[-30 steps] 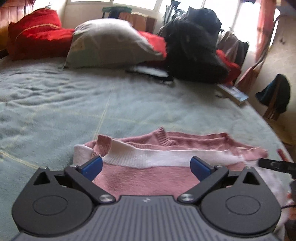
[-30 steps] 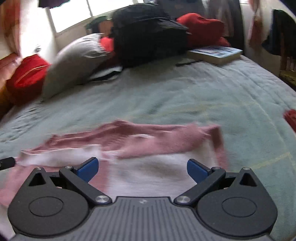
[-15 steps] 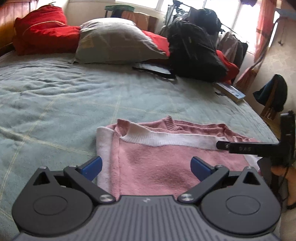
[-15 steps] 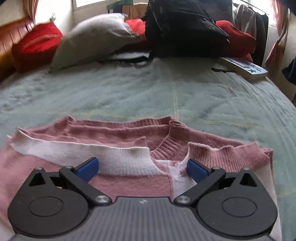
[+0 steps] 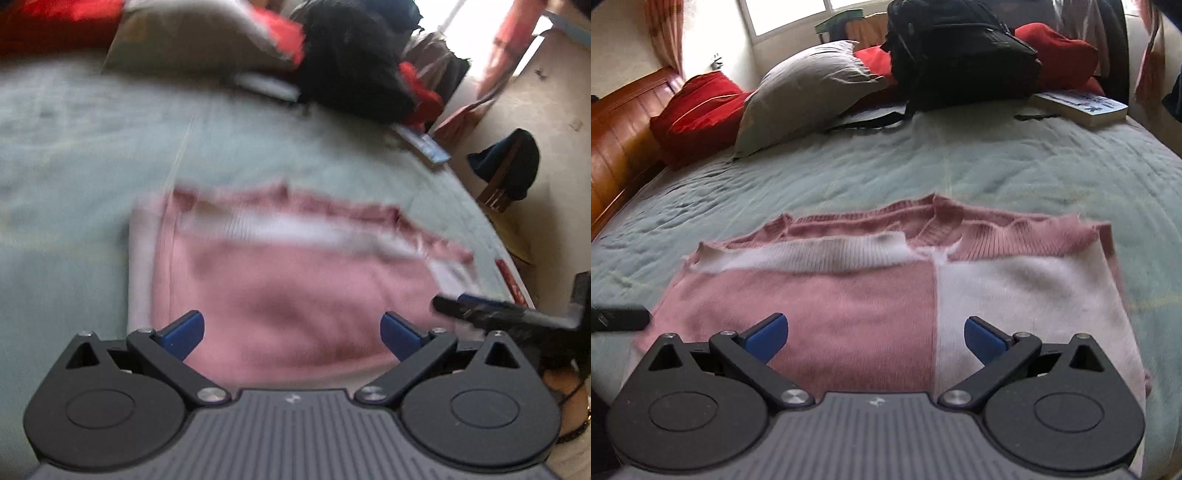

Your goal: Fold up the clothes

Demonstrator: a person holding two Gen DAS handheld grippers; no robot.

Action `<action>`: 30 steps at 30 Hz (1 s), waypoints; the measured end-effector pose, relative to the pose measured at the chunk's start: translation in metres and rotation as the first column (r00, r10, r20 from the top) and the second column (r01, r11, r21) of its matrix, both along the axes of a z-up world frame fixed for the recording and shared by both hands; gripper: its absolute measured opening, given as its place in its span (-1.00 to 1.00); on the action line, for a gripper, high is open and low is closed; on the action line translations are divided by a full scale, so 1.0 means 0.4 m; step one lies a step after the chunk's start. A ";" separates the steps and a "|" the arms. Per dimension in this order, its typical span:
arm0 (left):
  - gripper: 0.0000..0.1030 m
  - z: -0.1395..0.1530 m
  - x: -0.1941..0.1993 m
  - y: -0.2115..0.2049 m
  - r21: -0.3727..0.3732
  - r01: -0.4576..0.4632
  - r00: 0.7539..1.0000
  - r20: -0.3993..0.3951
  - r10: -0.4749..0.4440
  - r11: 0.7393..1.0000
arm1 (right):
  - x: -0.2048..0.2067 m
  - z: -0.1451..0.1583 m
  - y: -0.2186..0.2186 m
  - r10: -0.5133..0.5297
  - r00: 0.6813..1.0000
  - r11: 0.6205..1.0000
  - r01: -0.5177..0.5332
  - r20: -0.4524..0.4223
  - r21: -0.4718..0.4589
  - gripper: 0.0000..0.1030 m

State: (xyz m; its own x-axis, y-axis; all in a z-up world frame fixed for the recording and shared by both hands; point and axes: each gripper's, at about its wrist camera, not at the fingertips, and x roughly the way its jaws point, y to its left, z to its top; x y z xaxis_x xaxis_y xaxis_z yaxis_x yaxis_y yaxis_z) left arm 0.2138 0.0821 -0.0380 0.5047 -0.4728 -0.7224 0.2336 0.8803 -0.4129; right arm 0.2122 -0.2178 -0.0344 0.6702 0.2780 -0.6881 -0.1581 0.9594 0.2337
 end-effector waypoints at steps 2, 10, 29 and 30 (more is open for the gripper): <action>0.96 -0.041 -0.021 0.007 -0.014 -0.020 0.999 -0.038 0.020 1.000 | -0.013 -0.007 -0.009 -0.001 1.000 1.000 0.001 -0.002 0.008 1.00; 0.98 0.039 -0.040 -0.029 -0.001 -0.008 0.997 0.074 0.008 1.000 | -0.052 -0.014 -0.054 -0.037 0.999 0.998 0.037 -0.001 0.050 1.00; 0.98 0.148 0.002 0.048 0.147 0.043 0.995 0.081 -0.055 0.988 | -0.001 0.020 0.049 0.139 0.986 0.941 -0.101 -0.096 0.323 1.00; 0.98 0.160 0.006 0.065 0.151 0.053 0.994 0.082 -0.066 0.987 | 0.003 0.017 0.059 0.143 0.985 0.940 -0.103 -0.100 0.325 1.00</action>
